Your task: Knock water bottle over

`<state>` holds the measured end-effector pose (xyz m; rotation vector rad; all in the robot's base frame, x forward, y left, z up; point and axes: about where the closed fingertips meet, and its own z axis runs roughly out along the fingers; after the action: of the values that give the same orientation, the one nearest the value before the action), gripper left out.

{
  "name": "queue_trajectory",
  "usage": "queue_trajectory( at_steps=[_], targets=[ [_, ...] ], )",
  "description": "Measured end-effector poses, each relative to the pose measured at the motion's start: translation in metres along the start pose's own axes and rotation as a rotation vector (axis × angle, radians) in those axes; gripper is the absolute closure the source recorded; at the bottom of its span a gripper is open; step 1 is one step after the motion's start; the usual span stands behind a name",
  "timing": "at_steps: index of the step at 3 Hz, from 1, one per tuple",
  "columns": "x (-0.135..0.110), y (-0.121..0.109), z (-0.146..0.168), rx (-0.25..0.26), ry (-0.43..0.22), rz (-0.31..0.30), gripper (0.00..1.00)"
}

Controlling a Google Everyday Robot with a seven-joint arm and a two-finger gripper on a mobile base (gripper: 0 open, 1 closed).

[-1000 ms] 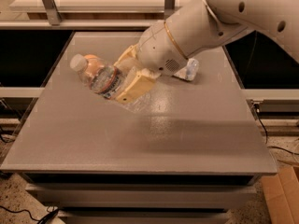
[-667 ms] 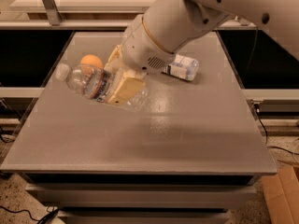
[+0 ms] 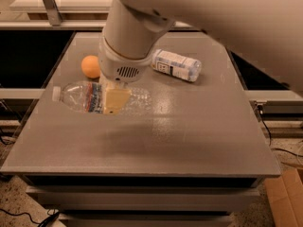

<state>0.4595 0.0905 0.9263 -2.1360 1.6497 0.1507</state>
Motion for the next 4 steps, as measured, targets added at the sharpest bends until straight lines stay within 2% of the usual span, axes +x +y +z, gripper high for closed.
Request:
queue_trajectory(
  at_steps=[1, 2, 3, 4],
  targets=[
    [0.008, -0.003, 0.018, -0.021, 0.137, 0.018, 1.0],
    [0.014, -0.004, 0.033, -0.059, 0.236, 0.024, 1.0],
    [0.017, -0.002, 0.049, -0.113, 0.296, 0.025, 1.0],
    [0.018, 0.002, 0.063, -0.159, 0.319, 0.029, 1.0]
  ],
)
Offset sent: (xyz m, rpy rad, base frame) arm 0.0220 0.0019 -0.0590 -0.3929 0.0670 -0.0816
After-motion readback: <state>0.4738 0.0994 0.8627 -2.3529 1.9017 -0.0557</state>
